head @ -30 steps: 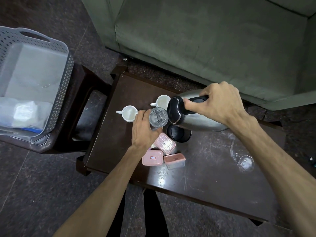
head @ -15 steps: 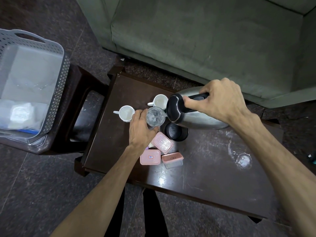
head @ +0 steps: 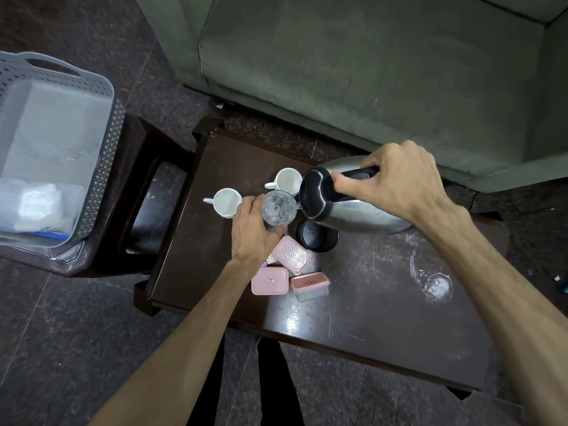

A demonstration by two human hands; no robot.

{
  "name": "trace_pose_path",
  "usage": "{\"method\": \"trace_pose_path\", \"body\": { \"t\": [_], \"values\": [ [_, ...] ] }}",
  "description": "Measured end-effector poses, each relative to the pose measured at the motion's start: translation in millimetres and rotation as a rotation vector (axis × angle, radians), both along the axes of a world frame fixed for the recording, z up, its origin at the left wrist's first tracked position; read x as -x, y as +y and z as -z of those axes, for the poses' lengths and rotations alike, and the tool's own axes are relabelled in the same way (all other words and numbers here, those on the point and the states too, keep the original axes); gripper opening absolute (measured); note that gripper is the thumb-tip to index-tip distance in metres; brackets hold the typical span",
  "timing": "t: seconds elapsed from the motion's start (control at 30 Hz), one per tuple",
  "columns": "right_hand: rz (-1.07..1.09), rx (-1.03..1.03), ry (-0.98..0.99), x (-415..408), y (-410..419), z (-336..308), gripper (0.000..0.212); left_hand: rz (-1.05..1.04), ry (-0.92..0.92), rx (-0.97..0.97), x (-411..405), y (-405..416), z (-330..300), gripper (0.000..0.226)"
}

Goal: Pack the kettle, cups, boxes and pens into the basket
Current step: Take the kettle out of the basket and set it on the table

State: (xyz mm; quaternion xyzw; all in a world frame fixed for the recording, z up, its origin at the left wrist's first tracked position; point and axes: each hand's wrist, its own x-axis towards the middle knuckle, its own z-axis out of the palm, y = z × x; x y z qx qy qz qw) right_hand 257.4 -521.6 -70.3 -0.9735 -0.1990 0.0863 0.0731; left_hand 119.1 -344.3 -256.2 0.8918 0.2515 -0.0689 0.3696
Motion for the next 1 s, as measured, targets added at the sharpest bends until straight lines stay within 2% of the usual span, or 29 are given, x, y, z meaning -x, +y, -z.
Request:
{"method": "trace_pose_path", "body": {
  "t": [0.2,0.4,0.53,0.73,0.87,1.0],
  "values": [
    [0.046,-0.025,0.031,-0.7,-7.6,1.6,0.073,-0.001,-0.010,0.007,0.3,0.7,-1.7,0.074],
    [0.119,-0.176,0.059,1.2,-22.8,-5.8,0.067,-0.049,-0.065,0.033,1.4,0.9,-12.0,0.080],
    [0.153,-0.358,0.111,4.4,-33.1,-17.9,0.062,-0.139,-0.176,0.095,0.9,-0.4,-28.7,0.061],
    [0.210,-0.672,0.130,10.7,-24.1,-37.0,0.073,-0.319,-0.349,0.276,7.8,3.5,-62.4,0.022],
    [0.216,-0.825,0.121,15.1,15.6,-46.9,0.069,-0.447,-0.432,0.425,7.5,21.9,-94.9,0.017],
    [0.216,-0.979,0.142,18.8,75.8,-49.8,0.069,-0.538,-0.535,0.524,3.5,59.1,-130.2,0.027]
  ]
}}
